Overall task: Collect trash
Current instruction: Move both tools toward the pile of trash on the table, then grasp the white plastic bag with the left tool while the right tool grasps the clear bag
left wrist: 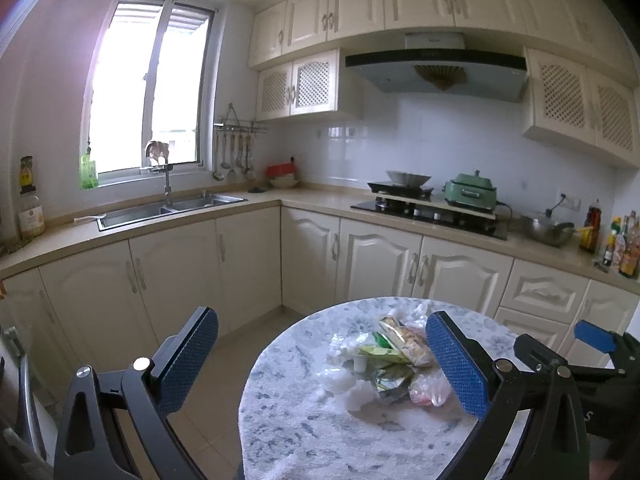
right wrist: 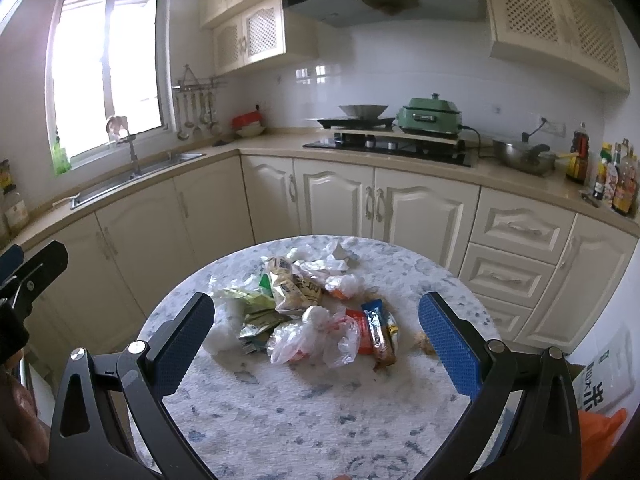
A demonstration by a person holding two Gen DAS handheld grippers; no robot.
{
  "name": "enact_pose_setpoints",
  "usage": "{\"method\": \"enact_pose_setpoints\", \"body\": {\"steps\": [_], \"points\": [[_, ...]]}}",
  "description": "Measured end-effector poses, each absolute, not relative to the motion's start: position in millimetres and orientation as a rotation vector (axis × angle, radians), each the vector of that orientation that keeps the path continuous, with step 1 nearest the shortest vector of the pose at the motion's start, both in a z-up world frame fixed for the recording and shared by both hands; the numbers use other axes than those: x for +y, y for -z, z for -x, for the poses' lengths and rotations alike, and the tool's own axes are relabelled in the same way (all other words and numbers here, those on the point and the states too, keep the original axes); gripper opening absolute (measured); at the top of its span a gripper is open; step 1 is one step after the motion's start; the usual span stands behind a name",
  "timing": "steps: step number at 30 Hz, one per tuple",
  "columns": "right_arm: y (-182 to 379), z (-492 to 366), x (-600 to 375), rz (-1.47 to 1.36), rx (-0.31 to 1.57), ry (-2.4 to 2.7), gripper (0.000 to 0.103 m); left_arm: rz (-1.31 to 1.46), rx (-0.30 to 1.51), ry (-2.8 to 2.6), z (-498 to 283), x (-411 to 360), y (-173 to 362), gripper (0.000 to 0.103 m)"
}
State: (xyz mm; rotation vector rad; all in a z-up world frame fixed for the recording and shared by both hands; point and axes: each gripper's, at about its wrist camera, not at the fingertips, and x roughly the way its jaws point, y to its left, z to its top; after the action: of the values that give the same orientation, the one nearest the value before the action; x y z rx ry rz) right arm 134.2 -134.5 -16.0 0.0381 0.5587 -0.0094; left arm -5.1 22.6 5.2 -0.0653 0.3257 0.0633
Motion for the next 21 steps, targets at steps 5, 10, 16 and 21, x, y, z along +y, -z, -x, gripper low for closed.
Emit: {"method": "enact_pose_setpoints", "body": {"steps": [5, 10, 16, 21], "points": [[18.0, -140.2, -133.0, -0.037, 0.565, 0.013, 0.103, 0.062, 0.346, -0.051, -4.6, 22.9, -2.2, 0.102], [25.8, -151.4, -130.2, -0.027, 0.597, 0.02, 0.103, 0.066, 0.37, -0.038, -22.0, 27.5, 3.5, 0.102], [47.4, -170.0, -125.8, -0.019, 0.661, 0.018, 0.103, 0.067, 0.432, -0.043, -49.1, 35.8, 20.6, 0.102], [78.0, -190.7, -121.6, -0.026, 0.748, 0.009, 0.103, 0.071, 0.514, -0.055, -79.1, 43.0, 43.8, 0.102]]}}
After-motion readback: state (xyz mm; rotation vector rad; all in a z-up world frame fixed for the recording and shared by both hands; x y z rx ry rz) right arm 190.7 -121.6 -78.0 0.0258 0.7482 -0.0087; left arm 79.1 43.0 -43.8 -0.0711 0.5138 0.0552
